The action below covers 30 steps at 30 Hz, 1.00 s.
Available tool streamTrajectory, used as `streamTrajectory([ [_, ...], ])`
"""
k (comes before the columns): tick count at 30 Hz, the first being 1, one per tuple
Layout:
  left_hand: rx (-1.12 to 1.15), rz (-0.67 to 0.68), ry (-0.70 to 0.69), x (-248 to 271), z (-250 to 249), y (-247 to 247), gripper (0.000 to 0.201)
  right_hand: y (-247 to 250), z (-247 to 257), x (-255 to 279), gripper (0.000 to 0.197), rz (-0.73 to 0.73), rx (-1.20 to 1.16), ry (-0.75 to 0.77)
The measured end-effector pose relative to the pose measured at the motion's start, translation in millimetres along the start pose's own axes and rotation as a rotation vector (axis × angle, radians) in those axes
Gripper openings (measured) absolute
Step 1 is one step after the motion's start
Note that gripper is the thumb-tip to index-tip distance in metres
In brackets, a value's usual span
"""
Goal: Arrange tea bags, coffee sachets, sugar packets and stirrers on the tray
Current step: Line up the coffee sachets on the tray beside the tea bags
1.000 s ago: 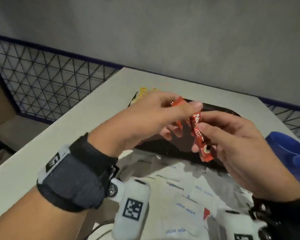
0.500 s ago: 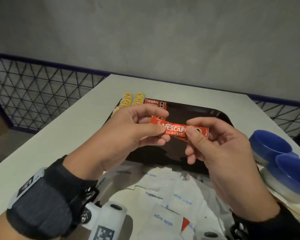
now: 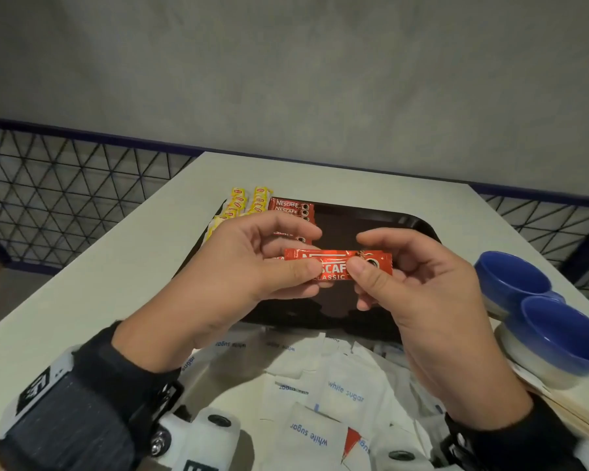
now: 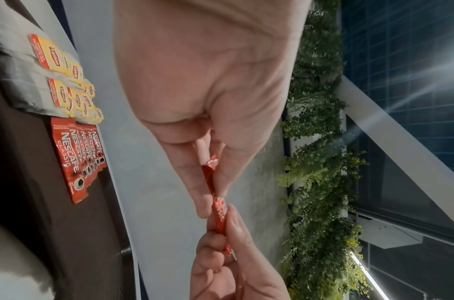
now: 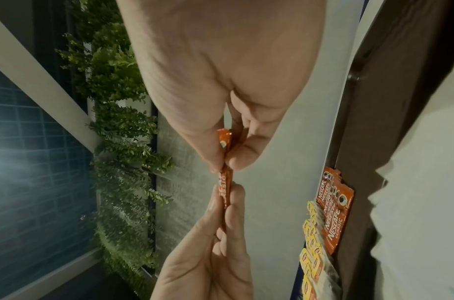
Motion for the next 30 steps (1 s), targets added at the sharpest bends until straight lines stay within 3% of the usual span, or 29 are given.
streamTrajectory([
  [5, -0.064, 0.029, 0.018, 2, -1, -3, 0.052, -1, 1, 0, 0.028, 0.004, -0.004, 0.002],
  [18, -0.038, -0.015, 0.033, -1, 1, 2, 0.05, -3, -1, 1, 0.027, 0.07, 0.03, -0.027],
  [22, -0.137, -0.051, 0.018, -3, 2, 4, 0.045, -4, 0, 0, 0.023, 0.174, 0.302, 0.025],
  [25, -0.21, -0.063, 0.015, -4, 2, 4, 0.044, -6, -3, -5, 0.01, 0.247, 0.502, -0.005],
  [30, -0.215, -0.083, 0.001, -4, -5, 17, 0.043, -25, 6, -28, 0.006, 0.49, 0.779, -0.015],
])
Point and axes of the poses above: each hand's wrist, its own x-axis away from the middle knuckle, its own y-axis out of the back of the hand, z = x × y, the point moved 7 cm from there along -x, towards the middle knuckle, and after that the axes turned 15 degrees about y, right-handed, at the moved point
